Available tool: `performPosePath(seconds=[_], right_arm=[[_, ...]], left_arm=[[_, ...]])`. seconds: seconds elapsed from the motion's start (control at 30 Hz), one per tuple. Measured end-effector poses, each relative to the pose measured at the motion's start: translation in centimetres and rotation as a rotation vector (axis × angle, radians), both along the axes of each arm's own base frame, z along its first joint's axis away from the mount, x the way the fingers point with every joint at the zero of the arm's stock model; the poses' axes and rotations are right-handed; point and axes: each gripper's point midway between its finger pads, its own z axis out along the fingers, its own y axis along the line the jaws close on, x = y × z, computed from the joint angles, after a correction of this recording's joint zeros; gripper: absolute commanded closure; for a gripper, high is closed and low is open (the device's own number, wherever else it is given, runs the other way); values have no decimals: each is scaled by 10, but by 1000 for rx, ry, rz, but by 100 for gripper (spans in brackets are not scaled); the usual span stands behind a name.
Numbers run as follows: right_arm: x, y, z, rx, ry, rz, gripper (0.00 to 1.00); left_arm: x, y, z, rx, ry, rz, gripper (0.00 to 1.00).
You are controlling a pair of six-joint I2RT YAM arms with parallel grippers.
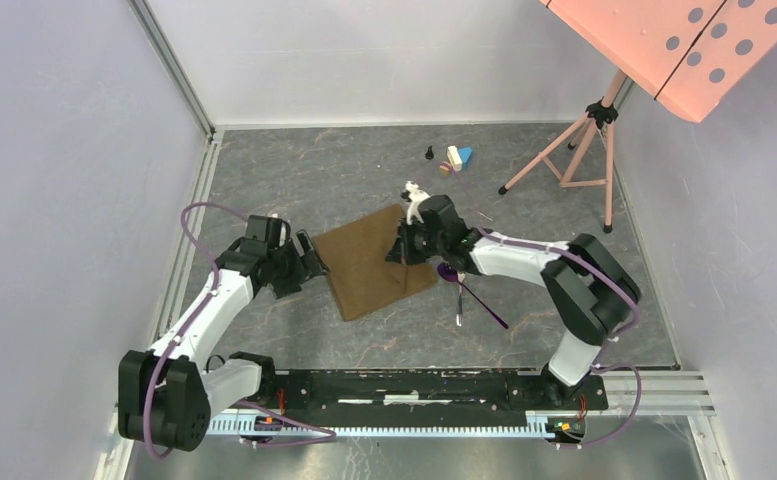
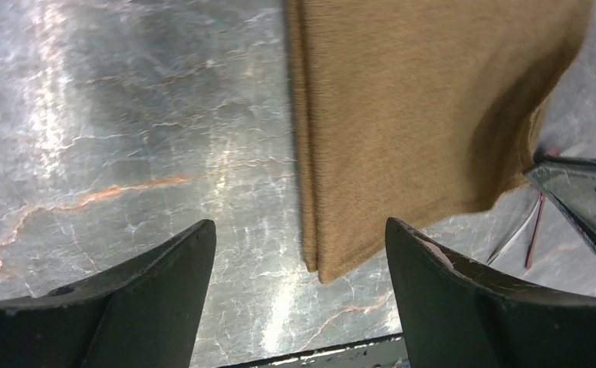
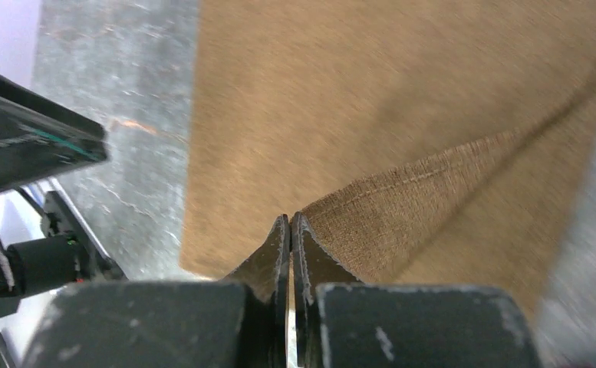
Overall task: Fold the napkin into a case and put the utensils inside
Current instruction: Fold the top corner of the square-folded napkin at the center of the board.
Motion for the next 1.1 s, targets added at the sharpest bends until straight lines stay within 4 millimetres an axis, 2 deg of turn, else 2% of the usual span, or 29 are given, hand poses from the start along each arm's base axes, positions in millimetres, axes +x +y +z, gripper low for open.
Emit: performPosePath(seconds=[0.13,0.27,0.43,0.57,1.1], right_arm=[[8,51,8,66,-22,77,100],[18,93,4,115,-25,115,100],[27,128,-6,162,-5,126,100],[32,139,-12,182,4,116,100],[61,158,-16,202,-15,38,100]], left_arm=[[-4,15,-14,-48,49,121,21],[-7,19,-21,-107,77,175,28],[-11,12,-22,-150,86,157,40],[-18,11,-27,-157,91,155,49],[-20,17,-19,-131,50,183,52]])
